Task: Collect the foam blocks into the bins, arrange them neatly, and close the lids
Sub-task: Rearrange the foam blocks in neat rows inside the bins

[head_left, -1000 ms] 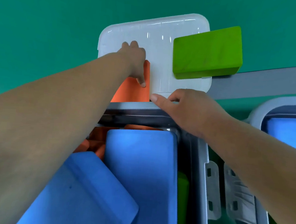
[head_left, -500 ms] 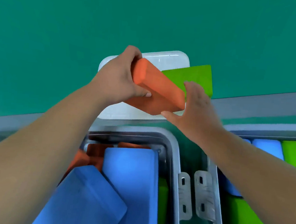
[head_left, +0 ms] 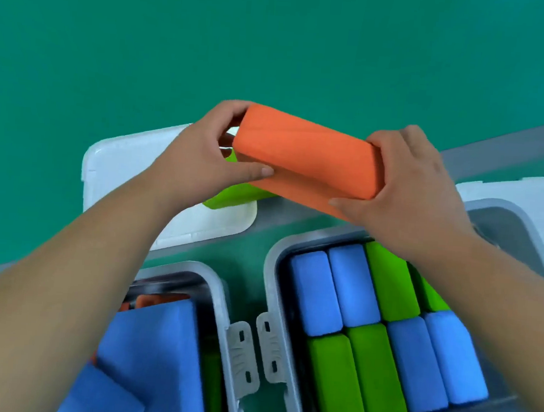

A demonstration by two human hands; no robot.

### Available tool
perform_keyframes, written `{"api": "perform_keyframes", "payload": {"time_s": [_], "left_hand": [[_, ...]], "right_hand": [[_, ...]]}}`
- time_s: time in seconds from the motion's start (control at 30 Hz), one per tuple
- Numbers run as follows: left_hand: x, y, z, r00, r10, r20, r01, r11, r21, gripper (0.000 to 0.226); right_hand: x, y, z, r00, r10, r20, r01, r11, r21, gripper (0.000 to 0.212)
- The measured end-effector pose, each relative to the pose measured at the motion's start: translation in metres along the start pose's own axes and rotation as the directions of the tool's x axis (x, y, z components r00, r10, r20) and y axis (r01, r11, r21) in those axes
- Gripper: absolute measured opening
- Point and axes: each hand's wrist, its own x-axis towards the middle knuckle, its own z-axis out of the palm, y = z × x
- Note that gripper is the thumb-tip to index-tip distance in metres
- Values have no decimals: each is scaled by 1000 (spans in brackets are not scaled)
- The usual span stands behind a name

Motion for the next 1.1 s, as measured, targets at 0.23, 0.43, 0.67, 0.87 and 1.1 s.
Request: {"api": "perform_keyframes", "payload": {"time_s": [0.23, 0.43, 0.67, 0.87, 1.1], "left_hand": [[10, 72, 109, 974, 47, 220, -45, 999, -15, 78], [13, 97, 182, 900, 41, 435, -33, 999, -28, 73], [-3, 95, 273, 840, -116, 529, 305, 909, -285, 45], [-32, 35, 347, 811, 40, 583, -367, 812, 454, 95], [-59, 7, 372, 832, 86, 547, -497, 553, 669, 120]], "right_hand": [[-110, 86, -31, 919, 386, -77, -352, 894, 277, 94], [-201, 143, -34, 752, 658, -44, -486, 598, 637, 106], [-247, 182, -48, 646, 751, -141, -412, 498, 763, 73], [-258, 200, -48, 503, 800, -326, -314, 521, 794, 59], [-240, 207, -38, 517, 745, -422, -376, 640, 670, 69]]}}
